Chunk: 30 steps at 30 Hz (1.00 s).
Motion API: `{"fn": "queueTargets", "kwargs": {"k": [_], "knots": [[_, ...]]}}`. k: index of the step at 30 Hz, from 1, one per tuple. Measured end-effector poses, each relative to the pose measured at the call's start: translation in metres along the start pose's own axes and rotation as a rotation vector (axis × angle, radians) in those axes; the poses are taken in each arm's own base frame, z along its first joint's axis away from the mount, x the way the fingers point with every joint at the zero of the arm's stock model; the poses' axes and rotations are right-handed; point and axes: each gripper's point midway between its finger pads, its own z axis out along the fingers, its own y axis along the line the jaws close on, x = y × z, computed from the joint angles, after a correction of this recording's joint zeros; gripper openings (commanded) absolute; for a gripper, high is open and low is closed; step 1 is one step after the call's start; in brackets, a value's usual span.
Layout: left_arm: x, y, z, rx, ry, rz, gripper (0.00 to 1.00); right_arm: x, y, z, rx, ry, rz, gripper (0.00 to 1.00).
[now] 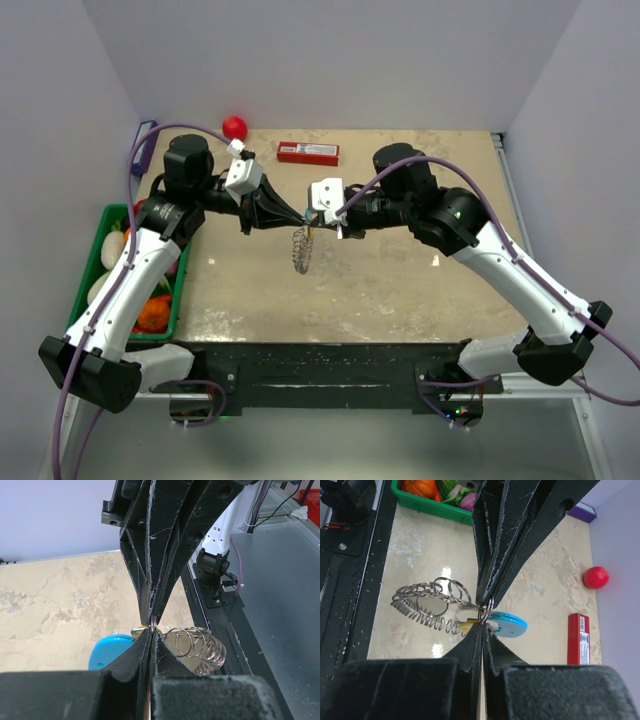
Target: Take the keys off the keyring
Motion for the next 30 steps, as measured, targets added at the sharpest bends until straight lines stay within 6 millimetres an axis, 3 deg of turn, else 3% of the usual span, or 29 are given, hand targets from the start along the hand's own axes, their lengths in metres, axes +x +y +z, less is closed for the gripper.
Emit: {"fn": "queueTargets", "kwargs": {"k": [21, 26, 30], "knots": [[0.001, 0.002, -0.002, -0.011, 0.002, -0.01, 0.0, 0.011, -0.004, 0.013, -0.003, 0.032, 0.007, 0.0], [0.0, 0.002, -0.002, -0.01, 0.001, -0.008, 0.0, 0.012, -0.004, 0.012, -0.001, 0.037, 0.003, 0.21], [0.0, 0.002, -0.002, -0.006, -0.001, -0.004, 0.0, 0.015, -0.006, 0.011, 0.011, 0.052, -0.001, 0.25]]}}
